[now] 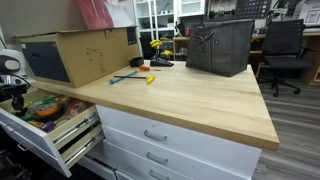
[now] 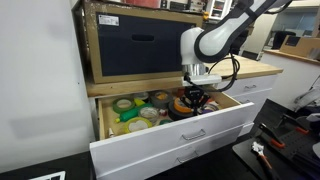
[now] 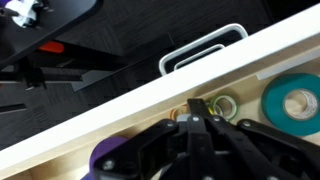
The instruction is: Pull open the top left drawer
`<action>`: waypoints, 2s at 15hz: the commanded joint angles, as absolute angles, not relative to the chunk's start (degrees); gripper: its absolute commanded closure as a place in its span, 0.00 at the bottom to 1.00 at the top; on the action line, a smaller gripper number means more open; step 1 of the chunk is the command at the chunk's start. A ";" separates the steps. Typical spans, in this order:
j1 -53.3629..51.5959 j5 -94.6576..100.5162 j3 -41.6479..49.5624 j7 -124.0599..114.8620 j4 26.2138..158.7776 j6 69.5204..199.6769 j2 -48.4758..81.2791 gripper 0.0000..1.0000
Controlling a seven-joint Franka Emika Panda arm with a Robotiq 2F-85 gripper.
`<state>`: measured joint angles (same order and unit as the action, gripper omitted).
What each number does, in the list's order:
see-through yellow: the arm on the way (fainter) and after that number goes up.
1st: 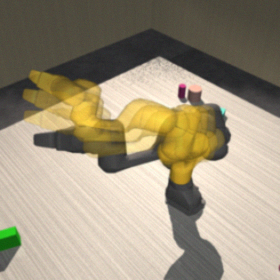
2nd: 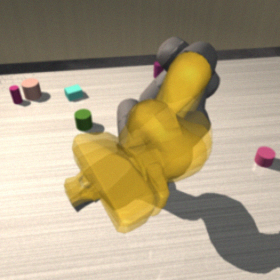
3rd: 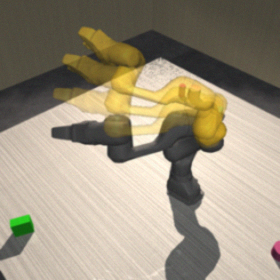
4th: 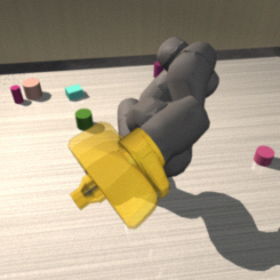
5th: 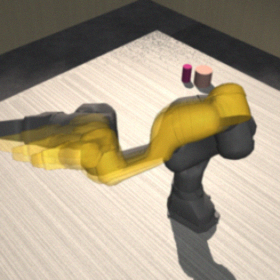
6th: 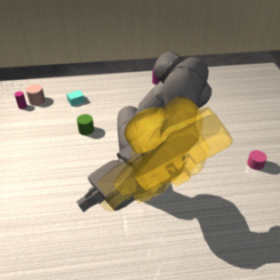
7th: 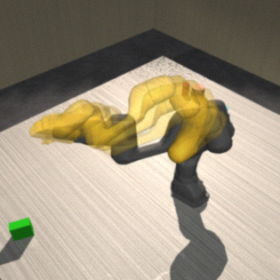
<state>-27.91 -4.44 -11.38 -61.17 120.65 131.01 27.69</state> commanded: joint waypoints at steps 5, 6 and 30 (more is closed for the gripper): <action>-25.49 -1.97 -15.63 -52.36 137.00 127.36 4.48 0.37; -25.06 -1.55 -16.11 -50.23 137.89 127.08 2.78 0.31; -3.07 11.89 -2.17 -2.38 110.03 101.72 8.18 0.00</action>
<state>-3.76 10.54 -2.63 -2.63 117.28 102.26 3.09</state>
